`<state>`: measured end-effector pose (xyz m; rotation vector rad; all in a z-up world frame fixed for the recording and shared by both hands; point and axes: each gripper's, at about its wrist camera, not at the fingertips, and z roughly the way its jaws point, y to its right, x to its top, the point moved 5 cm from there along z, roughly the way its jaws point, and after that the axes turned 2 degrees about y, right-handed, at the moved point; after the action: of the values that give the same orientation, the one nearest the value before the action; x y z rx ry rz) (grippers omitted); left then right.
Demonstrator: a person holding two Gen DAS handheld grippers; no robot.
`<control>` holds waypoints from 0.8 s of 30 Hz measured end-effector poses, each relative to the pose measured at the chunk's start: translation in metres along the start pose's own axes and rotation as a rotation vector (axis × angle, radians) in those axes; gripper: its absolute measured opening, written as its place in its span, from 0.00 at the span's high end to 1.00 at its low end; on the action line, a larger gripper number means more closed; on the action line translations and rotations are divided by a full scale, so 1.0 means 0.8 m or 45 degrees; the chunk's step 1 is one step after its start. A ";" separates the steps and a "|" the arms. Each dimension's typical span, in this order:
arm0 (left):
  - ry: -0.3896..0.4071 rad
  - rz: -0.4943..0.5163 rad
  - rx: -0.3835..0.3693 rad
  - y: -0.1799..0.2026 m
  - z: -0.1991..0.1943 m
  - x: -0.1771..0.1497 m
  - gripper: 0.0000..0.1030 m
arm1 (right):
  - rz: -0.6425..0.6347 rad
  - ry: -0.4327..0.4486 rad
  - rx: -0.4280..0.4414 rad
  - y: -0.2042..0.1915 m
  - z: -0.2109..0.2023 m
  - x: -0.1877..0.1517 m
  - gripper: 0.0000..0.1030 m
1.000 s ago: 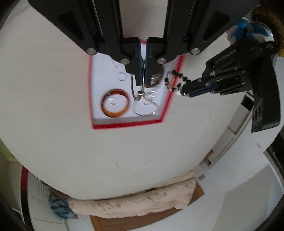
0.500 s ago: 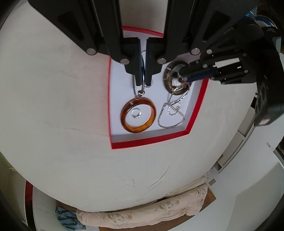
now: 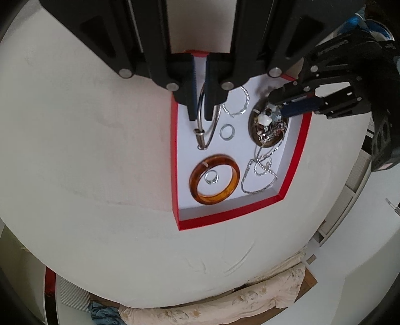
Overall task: Organize jewelry
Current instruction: 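Release the bracelet onto the dark bangle with the left gripper while the right releases the bangle, then lift both grippers away from the red box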
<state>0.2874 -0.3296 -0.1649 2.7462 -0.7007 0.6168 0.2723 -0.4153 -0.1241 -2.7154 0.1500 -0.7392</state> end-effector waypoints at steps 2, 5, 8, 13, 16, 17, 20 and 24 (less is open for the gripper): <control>0.006 -0.005 0.002 -0.001 -0.005 -0.001 0.63 | 0.005 0.003 -0.016 0.001 -0.005 -0.003 0.93; 0.020 -0.015 0.011 -0.004 -0.014 -0.002 0.55 | 0.008 0.010 -0.038 0.002 -0.013 -0.006 0.93; 0.042 -0.030 0.016 -0.011 -0.030 -0.008 0.53 | 0.011 0.018 -0.049 0.003 -0.023 -0.009 0.90; 0.097 -0.072 0.035 -0.026 -0.064 -0.021 0.47 | -0.008 0.038 -0.078 -0.006 -0.041 -0.014 0.72; 0.141 -0.094 0.065 -0.034 -0.086 -0.029 0.45 | -0.025 0.049 -0.086 -0.019 -0.053 -0.018 0.71; 0.153 -0.102 0.077 -0.037 -0.092 -0.031 0.45 | -0.029 0.054 -0.086 -0.023 -0.057 -0.019 0.71; 0.202 -0.126 0.122 -0.050 -0.120 -0.044 0.44 | -0.048 0.082 -0.085 -0.044 -0.073 -0.024 0.71; 0.262 -0.182 0.180 -0.063 -0.153 -0.059 0.39 | -0.070 0.121 -0.094 -0.067 -0.094 -0.030 0.71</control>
<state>0.2339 -0.2273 -0.0849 2.7738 -0.4252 0.9314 0.2139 -0.3811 -0.0566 -2.7646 0.1267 -0.8959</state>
